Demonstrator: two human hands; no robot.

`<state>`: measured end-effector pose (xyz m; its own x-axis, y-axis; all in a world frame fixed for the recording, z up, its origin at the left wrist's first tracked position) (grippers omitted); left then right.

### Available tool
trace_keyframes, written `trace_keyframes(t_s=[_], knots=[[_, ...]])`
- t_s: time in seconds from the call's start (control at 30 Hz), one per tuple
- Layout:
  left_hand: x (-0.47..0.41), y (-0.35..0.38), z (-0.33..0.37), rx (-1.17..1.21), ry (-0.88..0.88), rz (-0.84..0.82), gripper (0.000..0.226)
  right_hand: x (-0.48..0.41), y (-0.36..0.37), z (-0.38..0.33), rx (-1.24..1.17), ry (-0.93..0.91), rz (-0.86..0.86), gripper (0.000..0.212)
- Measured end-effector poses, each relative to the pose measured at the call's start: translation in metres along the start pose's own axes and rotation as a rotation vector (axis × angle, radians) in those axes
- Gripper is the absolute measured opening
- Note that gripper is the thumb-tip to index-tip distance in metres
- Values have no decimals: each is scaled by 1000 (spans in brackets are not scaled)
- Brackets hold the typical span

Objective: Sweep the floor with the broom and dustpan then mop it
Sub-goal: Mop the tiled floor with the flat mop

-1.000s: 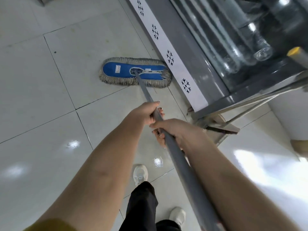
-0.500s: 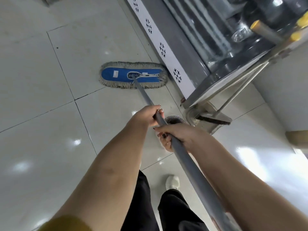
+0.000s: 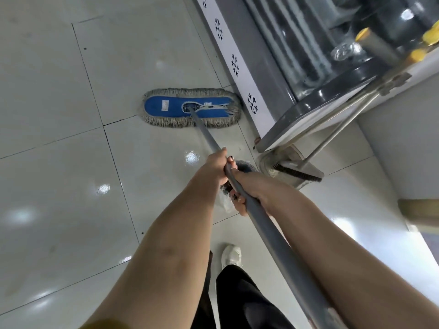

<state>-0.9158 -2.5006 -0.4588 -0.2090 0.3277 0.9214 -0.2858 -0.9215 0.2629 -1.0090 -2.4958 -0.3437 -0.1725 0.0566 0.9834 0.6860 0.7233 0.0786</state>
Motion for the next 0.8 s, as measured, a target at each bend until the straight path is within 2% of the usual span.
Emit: trace_keyframes(t_s=[0.33, 0.5, 0.8], knots=[[-34, -1, 99, 115, 2, -35, 21, -13, 43, -101, 155, -2, 59, 46], [-58, -3, 162, 161, 26, -19, 35, -29, 76, -159, 154, 6, 72, 45], [-95, 2, 261, 210, 45, -34, 34, -54, 117, -255, 242, 4, 58, 47]])
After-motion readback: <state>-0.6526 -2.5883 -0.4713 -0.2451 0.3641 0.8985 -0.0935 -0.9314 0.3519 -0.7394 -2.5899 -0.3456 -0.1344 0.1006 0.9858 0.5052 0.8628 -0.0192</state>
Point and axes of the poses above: each hand's wrist, its own x-axis away from the middle knuckle, its own y-axis out of the palm, z = x × y, the point moved 5 cm from there along -x, towards the middle knuckle, and after that the axes turned 3 degrees about -x, right-handed, at the moved point
